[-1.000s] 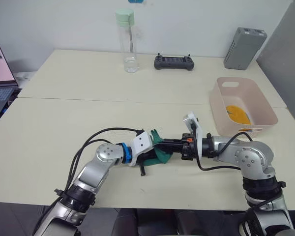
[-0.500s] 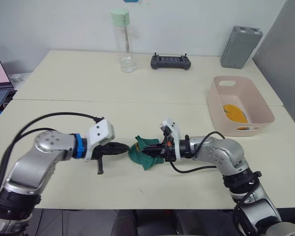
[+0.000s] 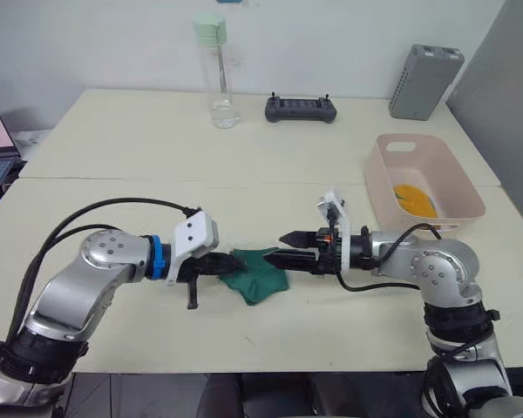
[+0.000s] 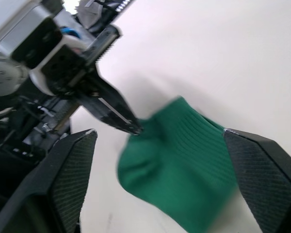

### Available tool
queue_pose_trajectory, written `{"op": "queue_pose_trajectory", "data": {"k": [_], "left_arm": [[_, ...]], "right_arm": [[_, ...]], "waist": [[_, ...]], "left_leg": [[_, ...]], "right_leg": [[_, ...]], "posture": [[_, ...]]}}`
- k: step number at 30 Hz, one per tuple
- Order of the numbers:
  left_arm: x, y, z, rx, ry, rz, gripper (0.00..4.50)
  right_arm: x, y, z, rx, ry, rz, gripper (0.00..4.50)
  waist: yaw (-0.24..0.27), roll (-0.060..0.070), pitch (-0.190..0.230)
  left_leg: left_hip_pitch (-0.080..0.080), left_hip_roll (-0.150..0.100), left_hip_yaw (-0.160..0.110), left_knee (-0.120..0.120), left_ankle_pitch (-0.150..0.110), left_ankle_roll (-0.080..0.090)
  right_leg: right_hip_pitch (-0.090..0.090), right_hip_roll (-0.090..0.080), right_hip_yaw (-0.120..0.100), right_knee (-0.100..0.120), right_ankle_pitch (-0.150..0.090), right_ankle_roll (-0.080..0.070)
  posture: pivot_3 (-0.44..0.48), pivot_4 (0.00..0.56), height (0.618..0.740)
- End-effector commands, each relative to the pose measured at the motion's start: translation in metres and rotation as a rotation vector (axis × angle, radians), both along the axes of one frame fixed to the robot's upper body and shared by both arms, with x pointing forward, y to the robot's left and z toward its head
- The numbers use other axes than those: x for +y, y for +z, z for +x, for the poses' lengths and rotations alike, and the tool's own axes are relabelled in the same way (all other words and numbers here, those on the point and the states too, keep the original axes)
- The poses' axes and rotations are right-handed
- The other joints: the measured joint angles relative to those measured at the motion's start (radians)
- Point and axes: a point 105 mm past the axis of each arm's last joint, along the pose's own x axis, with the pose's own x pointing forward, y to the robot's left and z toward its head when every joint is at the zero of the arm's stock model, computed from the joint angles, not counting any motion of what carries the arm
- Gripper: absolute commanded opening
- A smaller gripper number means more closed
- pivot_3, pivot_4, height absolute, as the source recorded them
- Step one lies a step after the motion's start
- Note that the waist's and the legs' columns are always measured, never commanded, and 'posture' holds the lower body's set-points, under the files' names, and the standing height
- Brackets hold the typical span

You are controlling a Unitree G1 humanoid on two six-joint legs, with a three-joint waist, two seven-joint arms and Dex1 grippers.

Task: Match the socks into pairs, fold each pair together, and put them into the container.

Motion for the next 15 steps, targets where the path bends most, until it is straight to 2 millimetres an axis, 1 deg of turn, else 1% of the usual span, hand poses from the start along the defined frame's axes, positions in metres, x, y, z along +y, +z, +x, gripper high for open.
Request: {"op": "queue_pose_trajectory", "data": {"k": [1,3,7,11,14,15], "left_arm": [[0.014,-0.031,0.008,-0.076,0.022,0.126,0.0],[0.017,-0.041,0.007,-0.071,0.013,0.147,0.0],[0.016,-0.048,0.003,-0.05,0.019,0.114,0.0],[0.015,-0.05,0.002,-0.056,0.033,0.109,0.0],[0.015,-0.05,0.001,-0.055,0.04,0.101,0.0],[0.015,-0.049,0.001,-0.059,0.044,0.101,0.0]], "right_arm": [[-0.009,-0.02,0.009,0.012,-0.087,-0.085,4.43],[-0.008,-0.029,0.006,0.033,-0.078,-0.103,4.43],[-0.002,-0.043,0.005,0.075,-0.071,-0.121,4.43],[0.009,-0.046,0.011,0.106,-0.066,-0.097,4.43],[0.014,-0.047,0.014,0.114,-0.063,-0.09,4.43],[0.02,-0.048,0.014,0.121,-0.041,-0.083,4.43]], "waist": [[0.0,0.0,0.0],[0.0,0.0,0.0],[0.0,0.0,0.0],[-0.001,0.0,-0.001],[-0.001,0.0,-0.001],[-0.001,0.0,-0.001]], "left_leg": [[0.0,0.0,0.0,0.0,0.0,0.0],[0.0,0.0,0.0,0.0,0.0,0.0],[0.0,0.0,0.001,0.0,0.0,0.0],[0.002,0.0,0.001,0.0,0.0,0.0],[0.003,0.0,0.002,0.0,0.0,0.0],[0.003,0.0,0.002,0.001,0.0,0.0]], "right_leg": [[0.0,0.0,0.0,0.0,0.0,0.0],[0.0,0.0,0.001,0.0,0.0,0.0],[0.0,0.0,0.001,0.0,-0.001,0.0],[0.001,0.0,0.001,0.0,-0.001,0.001],[0.002,0.0,0.002,0.0,-0.001,-0.001],[0.002,0.0,0.002,0.0,-0.001,-0.002]], "posture": [[0.0,0.15,0.74],[0.0,0.15,0.74],[0.0,0.15,0.74],[0.0,0.15,0.74],[0.0,0.15,0.74],[0.0,0.15,0.74]]}}
